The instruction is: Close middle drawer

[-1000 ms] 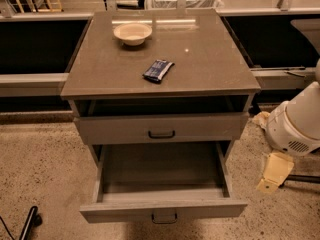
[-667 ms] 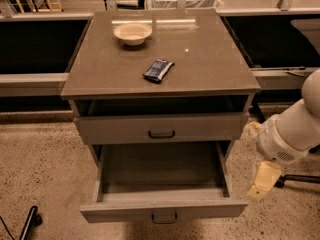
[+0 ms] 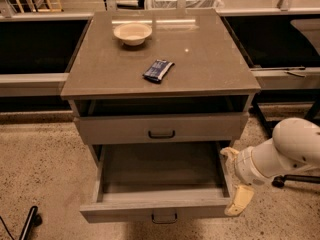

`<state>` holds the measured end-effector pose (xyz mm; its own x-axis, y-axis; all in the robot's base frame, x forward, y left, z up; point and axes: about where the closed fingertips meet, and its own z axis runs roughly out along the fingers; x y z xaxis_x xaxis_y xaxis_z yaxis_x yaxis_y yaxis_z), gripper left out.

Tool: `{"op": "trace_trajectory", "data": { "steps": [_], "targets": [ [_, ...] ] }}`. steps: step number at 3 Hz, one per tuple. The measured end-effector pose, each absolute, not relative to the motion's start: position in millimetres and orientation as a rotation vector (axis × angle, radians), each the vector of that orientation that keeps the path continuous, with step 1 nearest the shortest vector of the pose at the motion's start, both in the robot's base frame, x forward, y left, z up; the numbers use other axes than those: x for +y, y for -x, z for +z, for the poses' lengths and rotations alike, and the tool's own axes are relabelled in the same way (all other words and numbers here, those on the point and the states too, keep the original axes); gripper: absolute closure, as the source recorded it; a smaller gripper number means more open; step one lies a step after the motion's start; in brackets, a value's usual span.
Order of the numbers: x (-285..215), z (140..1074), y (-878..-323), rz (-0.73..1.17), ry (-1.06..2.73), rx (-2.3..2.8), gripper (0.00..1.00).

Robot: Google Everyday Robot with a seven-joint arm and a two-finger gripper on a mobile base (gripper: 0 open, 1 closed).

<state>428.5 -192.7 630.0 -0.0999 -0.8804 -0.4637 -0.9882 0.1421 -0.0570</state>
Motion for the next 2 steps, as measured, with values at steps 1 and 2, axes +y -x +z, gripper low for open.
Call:
{"op": "trace_trajectory", "data": {
  "steps": [1, 2],
  "targets": [
    [-187, 604, -433, 0.4, 1.803, 1.976, 0.18],
    [-176, 568, -426, 0.405, 1.875, 1.926, 0.5]
  ]
}}
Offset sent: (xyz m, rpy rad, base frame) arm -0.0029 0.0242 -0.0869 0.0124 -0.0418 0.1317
